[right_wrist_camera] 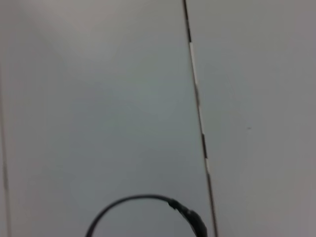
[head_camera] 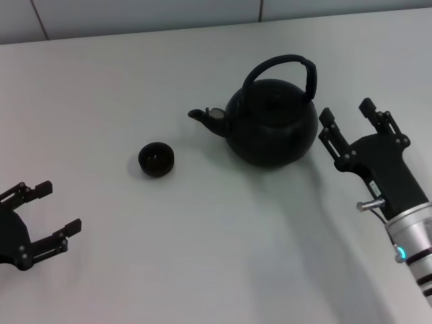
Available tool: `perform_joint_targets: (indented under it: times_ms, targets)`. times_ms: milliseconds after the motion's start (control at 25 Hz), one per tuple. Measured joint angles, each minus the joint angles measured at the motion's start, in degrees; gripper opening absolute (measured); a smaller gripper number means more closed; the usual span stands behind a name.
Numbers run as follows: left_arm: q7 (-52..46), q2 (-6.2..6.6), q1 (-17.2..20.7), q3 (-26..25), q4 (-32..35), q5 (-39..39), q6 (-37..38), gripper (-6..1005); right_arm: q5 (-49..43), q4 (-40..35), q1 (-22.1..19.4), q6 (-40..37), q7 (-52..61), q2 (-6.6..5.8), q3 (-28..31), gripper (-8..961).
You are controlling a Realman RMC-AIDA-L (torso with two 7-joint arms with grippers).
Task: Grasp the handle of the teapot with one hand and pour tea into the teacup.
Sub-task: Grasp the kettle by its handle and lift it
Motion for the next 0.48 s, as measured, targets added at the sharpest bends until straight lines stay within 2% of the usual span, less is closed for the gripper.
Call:
perform_joint_targets:
  times_ms: [120,480]
  targets:
    - [0.0,0.01,-0.1,0.0,0.0,0.0,0.1,813,-0.1,1.9,0.2,1.7,-2.9,0.04,1.6,711]
    - [0.0,-0.14,-0.2,0.0,0.0,-0.1,0.4,812,-0.1,1.7,2.0,3.4,-3.4,-0.09,2.7,711]
